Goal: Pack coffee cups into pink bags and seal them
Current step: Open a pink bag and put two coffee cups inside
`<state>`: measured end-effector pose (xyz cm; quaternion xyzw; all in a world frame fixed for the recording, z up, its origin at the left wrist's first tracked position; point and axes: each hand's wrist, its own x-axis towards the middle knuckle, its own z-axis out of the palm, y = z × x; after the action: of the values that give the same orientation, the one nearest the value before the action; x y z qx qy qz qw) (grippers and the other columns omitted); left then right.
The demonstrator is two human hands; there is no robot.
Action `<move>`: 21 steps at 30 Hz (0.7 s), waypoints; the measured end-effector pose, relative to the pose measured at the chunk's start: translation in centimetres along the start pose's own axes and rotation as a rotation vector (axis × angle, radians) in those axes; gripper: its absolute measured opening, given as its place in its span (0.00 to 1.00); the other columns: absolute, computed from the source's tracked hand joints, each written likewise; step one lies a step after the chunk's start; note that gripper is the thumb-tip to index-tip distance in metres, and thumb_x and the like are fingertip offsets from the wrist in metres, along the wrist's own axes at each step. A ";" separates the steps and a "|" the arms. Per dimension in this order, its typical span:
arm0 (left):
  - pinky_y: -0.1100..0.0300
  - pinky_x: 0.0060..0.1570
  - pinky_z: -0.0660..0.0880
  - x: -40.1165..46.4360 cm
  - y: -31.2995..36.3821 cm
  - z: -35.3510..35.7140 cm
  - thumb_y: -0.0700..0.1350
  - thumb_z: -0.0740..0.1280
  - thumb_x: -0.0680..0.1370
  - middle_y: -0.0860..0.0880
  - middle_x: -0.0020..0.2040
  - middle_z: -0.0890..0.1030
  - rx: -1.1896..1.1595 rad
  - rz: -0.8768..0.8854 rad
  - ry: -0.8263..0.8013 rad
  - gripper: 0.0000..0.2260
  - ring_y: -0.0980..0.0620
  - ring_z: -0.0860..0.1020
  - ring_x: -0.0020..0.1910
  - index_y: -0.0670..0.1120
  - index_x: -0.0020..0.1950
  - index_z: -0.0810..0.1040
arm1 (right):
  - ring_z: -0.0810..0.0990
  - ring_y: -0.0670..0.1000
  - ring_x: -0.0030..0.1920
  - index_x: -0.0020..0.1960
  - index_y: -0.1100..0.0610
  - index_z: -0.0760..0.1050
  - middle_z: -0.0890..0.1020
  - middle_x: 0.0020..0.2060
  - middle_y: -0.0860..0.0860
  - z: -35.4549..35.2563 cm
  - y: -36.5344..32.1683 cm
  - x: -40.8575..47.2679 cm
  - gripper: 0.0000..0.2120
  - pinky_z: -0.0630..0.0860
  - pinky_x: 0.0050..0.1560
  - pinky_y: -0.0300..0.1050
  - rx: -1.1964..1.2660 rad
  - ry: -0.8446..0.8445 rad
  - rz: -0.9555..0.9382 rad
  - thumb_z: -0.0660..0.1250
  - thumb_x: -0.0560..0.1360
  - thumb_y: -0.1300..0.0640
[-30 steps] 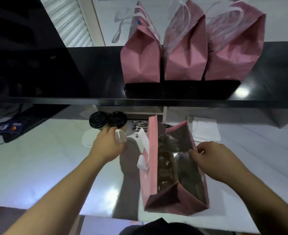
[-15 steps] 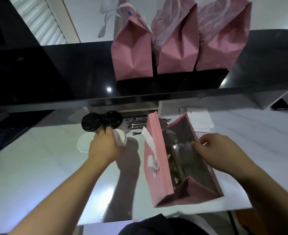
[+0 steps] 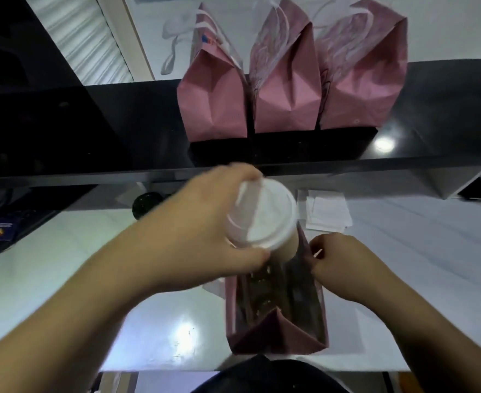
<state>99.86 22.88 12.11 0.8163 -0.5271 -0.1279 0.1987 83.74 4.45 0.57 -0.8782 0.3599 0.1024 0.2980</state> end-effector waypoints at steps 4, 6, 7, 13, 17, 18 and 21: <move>0.56 0.68 0.70 2.5 0.8 4.9 0.63 0.76 0.69 0.59 0.74 0.68 0.217 0.025 -0.188 0.42 0.55 0.67 0.71 0.60 0.78 0.59 | 0.81 0.45 0.36 0.45 0.48 0.79 0.83 0.38 0.44 -0.4 0.4 -0.2 0.09 0.76 0.33 0.41 -0.039 -0.011 -0.035 0.64 0.78 0.46; 0.55 0.66 0.72 3.5 0.9 6.9 0.60 0.76 0.70 0.54 0.73 0.70 0.287 0.039 -0.238 0.41 0.52 0.70 0.69 0.56 0.78 0.61 | 0.82 0.47 0.36 0.45 0.50 0.80 0.83 0.38 0.46 -0.5 0.7 -0.2 0.11 0.81 0.37 0.45 -0.046 -0.014 -0.034 0.63 0.78 0.46; 0.55 0.63 0.73 4.1 1.0 7.8 0.59 0.76 0.70 0.52 0.72 0.72 0.322 0.043 -0.268 0.39 0.50 0.72 0.68 0.54 0.77 0.63 | 0.82 0.48 0.37 0.45 0.51 0.80 0.84 0.38 0.47 -0.5 0.8 -0.1 0.11 0.83 0.39 0.47 -0.042 -0.021 -0.032 0.63 0.78 0.47; 0.49 0.59 0.79 7.0 1.0 11.6 0.50 0.74 0.77 0.44 0.67 0.77 0.482 -0.087 -0.460 0.30 0.43 0.78 0.62 0.45 0.75 0.65 | 0.82 0.49 0.37 0.46 0.51 0.80 0.84 0.38 0.49 -0.6 1.2 0.2 0.10 0.74 0.31 0.40 -0.019 -0.042 -0.045 0.63 0.79 0.48; 0.46 0.63 0.76 8.2 0.5 13.7 0.46 0.68 0.81 0.40 0.70 0.75 0.486 -0.225 -0.491 0.27 0.39 0.77 0.65 0.42 0.78 0.63 | 0.83 0.50 0.37 0.46 0.52 0.82 0.84 0.38 0.50 -0.4 1.3 0.2 0.12 0.82 0.38 0.46 -0.012 -0.035 -0.046 0.63 0.78 0.47; 0.46 0.62 0.76 8.3 0.3 14.2 0.47 0.68 0.81 0.40 0.69 0.76 0.481 -0.228 -0.497 0.27 0.38 0.78 0.64 0.42 0.77 0.63 | 0.83 0.50 0.37 0.46 0.52 0.82 0.84 0.38 0.50 -0.4 1.4 0.3 0.12 0.83 0.40 0.47 -0.010 -0.031 -0.045 0.63 0.79 0.47; 0.47 0.58 0.77 8.2 -0.7 15.6 0.48 0.71 0.80 0.40 0.66 0.77 0.491 -0.183 -0.503 0.28 0.38 0.79 0.61 0.42 0.75 0.64 | 0.83 0.50 0.36 0.46 0.53 0.82 0.84 0.37 0.50 -0.3 1.6 0.4 0.13 0.84 0.39 0.48 -0.006 -0.017 -0.048 0.63 0.78 0.46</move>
<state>97.34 12.73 -2.05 0.8266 -0.4992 -0.2114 -0.1513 82.92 3.11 -0.05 -0.8866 0.3357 0.1038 0.3007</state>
